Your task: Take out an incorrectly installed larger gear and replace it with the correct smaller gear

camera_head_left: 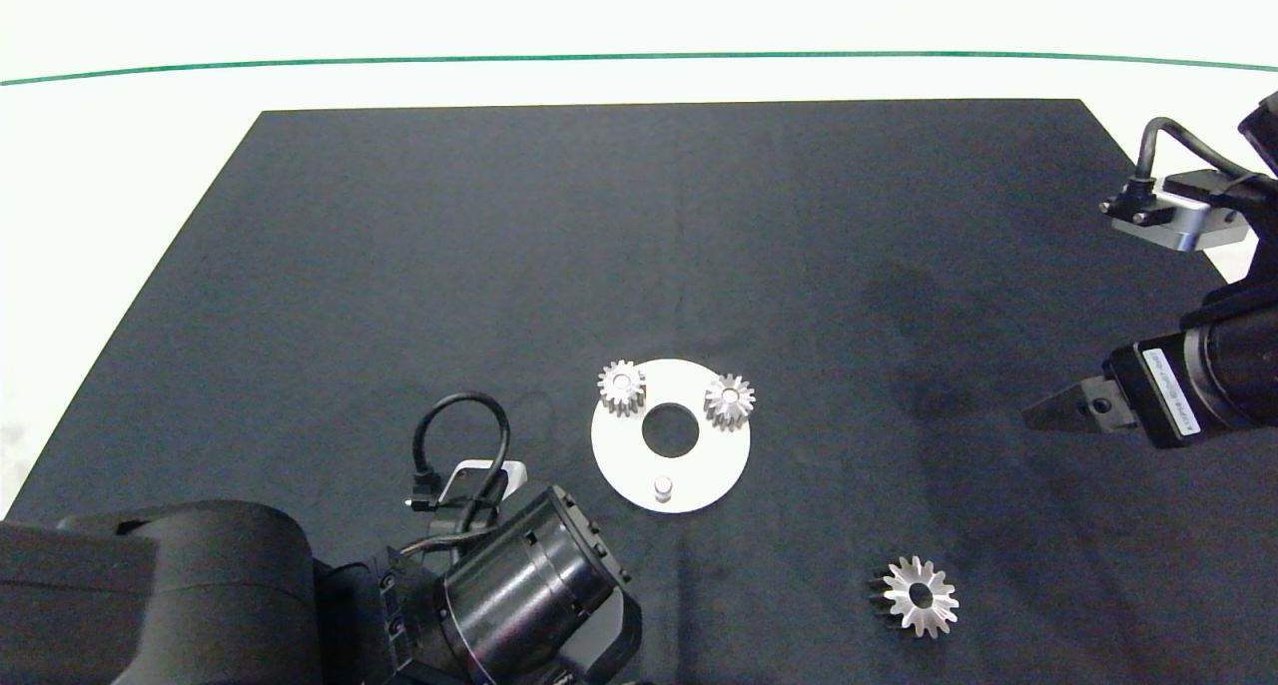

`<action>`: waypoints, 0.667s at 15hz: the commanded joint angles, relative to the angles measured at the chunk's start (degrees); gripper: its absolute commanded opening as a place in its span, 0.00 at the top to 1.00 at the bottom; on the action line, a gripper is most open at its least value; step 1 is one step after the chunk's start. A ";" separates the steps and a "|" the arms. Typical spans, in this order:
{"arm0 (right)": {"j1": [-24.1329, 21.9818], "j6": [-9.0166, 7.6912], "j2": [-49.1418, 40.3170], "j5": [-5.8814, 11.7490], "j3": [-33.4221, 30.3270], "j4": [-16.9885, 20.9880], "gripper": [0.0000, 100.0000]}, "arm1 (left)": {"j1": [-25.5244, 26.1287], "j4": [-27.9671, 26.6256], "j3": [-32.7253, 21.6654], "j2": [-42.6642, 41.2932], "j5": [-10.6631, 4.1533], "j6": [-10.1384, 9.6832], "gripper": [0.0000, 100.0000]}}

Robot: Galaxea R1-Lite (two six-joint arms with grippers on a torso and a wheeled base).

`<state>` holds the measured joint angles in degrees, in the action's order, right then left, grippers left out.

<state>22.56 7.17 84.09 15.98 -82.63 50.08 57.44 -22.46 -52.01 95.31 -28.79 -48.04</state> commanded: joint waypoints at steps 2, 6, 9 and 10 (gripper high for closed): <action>0.11 0.04 -0.07 0.10 0.01 0.28 0.00 | 0.57 0.48 0.15 -0.03 -0.21 -0.30 0.64; 0.11 0.04 -0.24 0.10 0.01 0.28 0.00 | 1.18 1.01 0.15 0.14 -0.21 -0.30 0.66; 0.11 0.04 -0.24 0.10 0.01 0.28 0.00 | 1.27 1.45 0.15 0.93 -1.79 -0.38 0.66; 0.11 0.04 -0.24 0.10 0.01 0.28 0.00 | 1.27 1.54 0.06 1.73 -3.37 -0.47 0.66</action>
<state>22.67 7.17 83.82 16.01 -82.58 50.10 58.73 -20.81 -51.90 96.20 -31.67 -48.18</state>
